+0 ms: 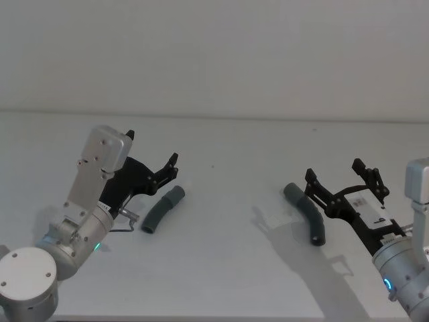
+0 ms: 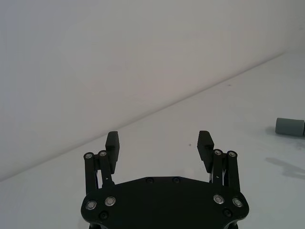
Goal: Use both hands to pick up one end of the pipe from the table, align the ends, and insert them.
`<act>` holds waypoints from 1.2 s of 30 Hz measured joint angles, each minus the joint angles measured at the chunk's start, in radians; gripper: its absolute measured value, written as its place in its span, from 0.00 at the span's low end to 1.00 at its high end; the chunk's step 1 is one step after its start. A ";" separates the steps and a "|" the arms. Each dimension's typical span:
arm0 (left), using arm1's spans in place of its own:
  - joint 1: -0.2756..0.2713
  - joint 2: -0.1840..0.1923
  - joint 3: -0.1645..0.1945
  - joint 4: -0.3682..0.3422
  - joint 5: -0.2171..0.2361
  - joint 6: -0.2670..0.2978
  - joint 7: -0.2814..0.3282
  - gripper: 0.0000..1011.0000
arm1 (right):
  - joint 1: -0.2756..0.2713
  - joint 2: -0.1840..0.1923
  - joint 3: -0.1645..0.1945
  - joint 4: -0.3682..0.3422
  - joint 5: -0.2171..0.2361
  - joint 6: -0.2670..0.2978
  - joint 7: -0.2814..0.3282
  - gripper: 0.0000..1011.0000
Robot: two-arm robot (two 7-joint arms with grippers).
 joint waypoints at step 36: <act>0.000 0.000 0.000 0.001 -0.001 0.000 0.000 0.99 | 0.000 0.000 0.000 0.000 0.000 0.000 0.000 0.99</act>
